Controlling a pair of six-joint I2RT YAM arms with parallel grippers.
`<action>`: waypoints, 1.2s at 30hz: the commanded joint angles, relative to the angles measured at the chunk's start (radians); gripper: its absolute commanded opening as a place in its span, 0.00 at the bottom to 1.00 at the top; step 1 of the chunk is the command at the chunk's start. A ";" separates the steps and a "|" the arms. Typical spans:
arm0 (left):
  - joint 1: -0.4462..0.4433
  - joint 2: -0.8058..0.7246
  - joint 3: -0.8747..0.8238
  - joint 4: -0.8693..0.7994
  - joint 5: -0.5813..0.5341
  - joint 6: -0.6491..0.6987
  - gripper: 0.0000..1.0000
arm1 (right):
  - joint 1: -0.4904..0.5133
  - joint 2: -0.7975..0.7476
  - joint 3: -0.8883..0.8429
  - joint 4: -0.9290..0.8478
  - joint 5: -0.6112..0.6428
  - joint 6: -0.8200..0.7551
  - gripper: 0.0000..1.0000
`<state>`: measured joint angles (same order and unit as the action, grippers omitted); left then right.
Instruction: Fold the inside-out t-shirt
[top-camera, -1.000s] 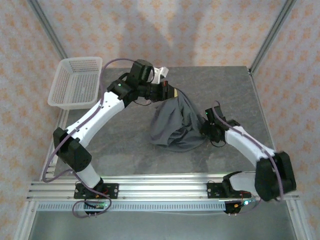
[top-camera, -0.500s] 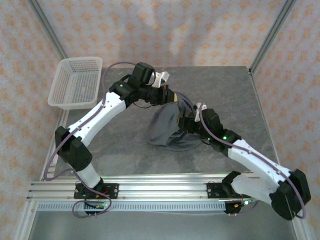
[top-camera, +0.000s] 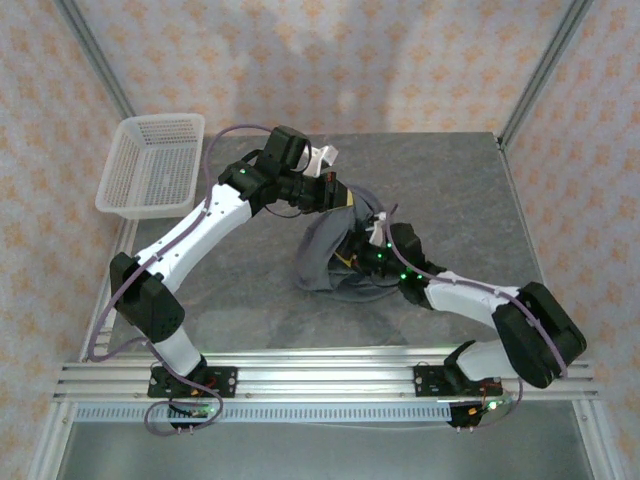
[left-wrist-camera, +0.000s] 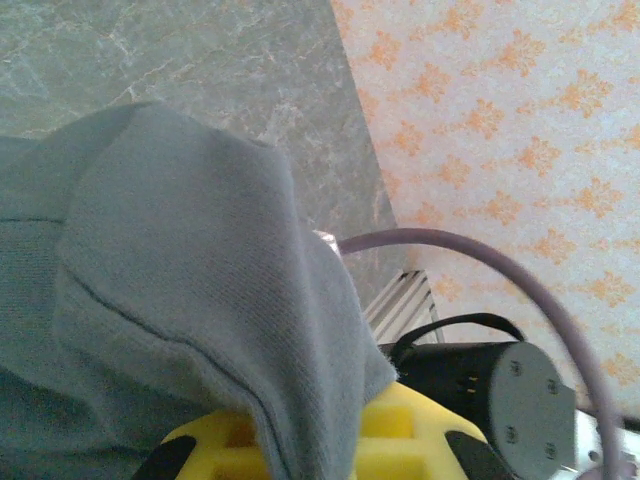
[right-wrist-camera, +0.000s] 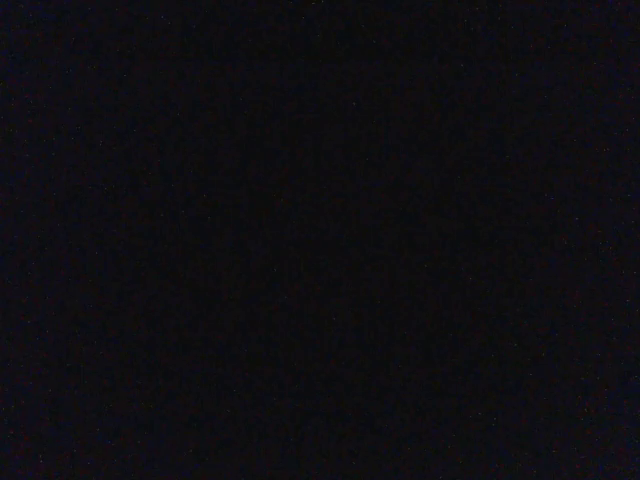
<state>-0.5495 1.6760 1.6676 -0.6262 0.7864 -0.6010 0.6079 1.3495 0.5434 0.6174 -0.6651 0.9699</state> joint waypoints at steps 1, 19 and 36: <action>0.018 -0.008 0.022 -0.058 -0.080 0.038 0.00 | 0.002 -0.026 0.031 0.176 -0.064 0.085 0.25; 0.170 0.097 -0.015 -0.107 -0.248 0.143 0.00 | 0.027 -0.320 0.226 -0.594 0.310 -0.165 0.44; 0.208 0.102 -0.014 -0.150 -0.217 0.116 0.00 | 0.168 0.144 0.388 -0.603 0.561 -0.593 0.72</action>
<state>-0.3481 1.7962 1.6390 -0.7418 0.5617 -0.5030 0.7509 1.5578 0.8806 0.1013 -0.3340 0.6182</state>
